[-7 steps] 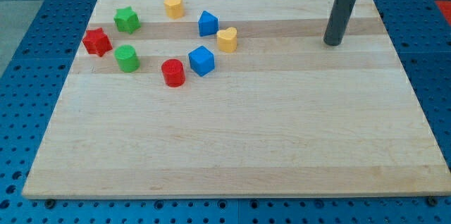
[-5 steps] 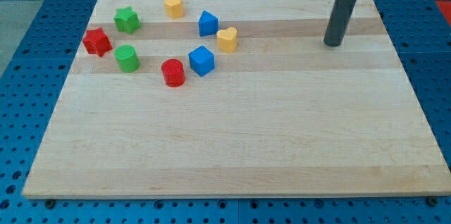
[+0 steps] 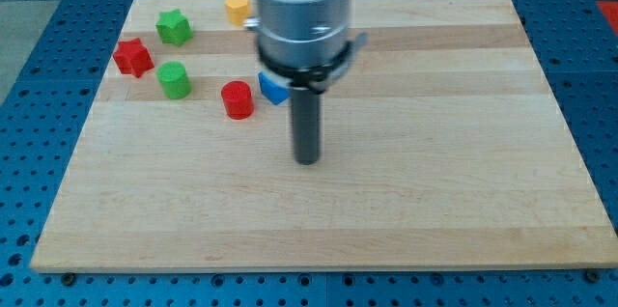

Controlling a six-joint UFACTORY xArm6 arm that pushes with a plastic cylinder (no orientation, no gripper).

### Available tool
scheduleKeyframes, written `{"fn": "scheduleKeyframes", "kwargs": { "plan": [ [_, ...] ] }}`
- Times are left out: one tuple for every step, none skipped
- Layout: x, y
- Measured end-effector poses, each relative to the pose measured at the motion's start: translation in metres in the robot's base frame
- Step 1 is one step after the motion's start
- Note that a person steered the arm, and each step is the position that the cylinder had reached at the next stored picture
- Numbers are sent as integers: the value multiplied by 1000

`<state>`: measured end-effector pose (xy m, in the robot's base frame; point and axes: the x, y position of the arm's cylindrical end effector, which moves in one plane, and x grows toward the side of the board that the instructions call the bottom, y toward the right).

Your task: Move the red circle to the center

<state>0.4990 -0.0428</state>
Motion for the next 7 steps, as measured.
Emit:
{"fn": "scheduleKeyframes", "kwargs": {
  "plan": [
    [-1, -52],
    [-42, -79],
    [-74, -97],
    [-74, -97],
    [-115, -105],
    [-135, -105],
    [-95, -81]
  ]
}}
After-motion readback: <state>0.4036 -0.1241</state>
